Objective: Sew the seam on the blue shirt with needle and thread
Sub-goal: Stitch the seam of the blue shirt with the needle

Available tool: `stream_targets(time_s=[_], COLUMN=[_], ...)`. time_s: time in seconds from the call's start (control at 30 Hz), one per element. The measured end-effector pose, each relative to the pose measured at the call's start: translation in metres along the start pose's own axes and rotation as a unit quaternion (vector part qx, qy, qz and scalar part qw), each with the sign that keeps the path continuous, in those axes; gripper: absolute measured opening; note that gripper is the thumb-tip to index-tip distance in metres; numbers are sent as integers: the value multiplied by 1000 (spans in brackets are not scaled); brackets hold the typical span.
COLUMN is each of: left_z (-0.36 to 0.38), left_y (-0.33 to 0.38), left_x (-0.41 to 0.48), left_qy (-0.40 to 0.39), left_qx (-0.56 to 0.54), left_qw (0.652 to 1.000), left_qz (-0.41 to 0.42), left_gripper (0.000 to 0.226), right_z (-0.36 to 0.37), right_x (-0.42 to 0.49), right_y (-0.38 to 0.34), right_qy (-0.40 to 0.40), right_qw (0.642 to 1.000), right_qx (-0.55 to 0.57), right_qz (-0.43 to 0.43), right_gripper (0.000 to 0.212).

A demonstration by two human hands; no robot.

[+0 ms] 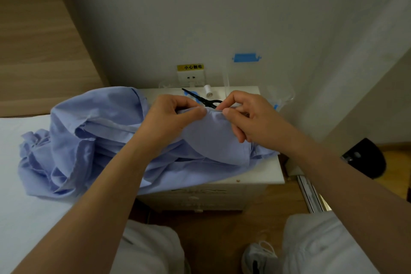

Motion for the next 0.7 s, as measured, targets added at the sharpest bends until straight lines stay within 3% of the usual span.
stream_targets(time_s=[0.33,0.7], left_z=[4,8], left_y=[5,0], left_x=[-6,-8], left_qy=[-102,-145], left_qx=[-97,-187], left_qw=[989,966], left_qz=[-43,-106], left_gripper=[13,15], right_z=[1,3], right_x=[0,-4], right_y=[-4,-9], right_qy=[-55,-84], right_qw=[996,988], right_qx=[65,128], right_qz=[23,29], right_gripper=[15,14])
Point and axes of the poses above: each hand's wrist, its own x-axis towards the middle knuckle, its own z-axis out of the palm, y = z × x, the point moved 6 cm from there along x, towards the middle knuckle, and after that the axes turned 14 degrees about y, right-handed, at the moved point
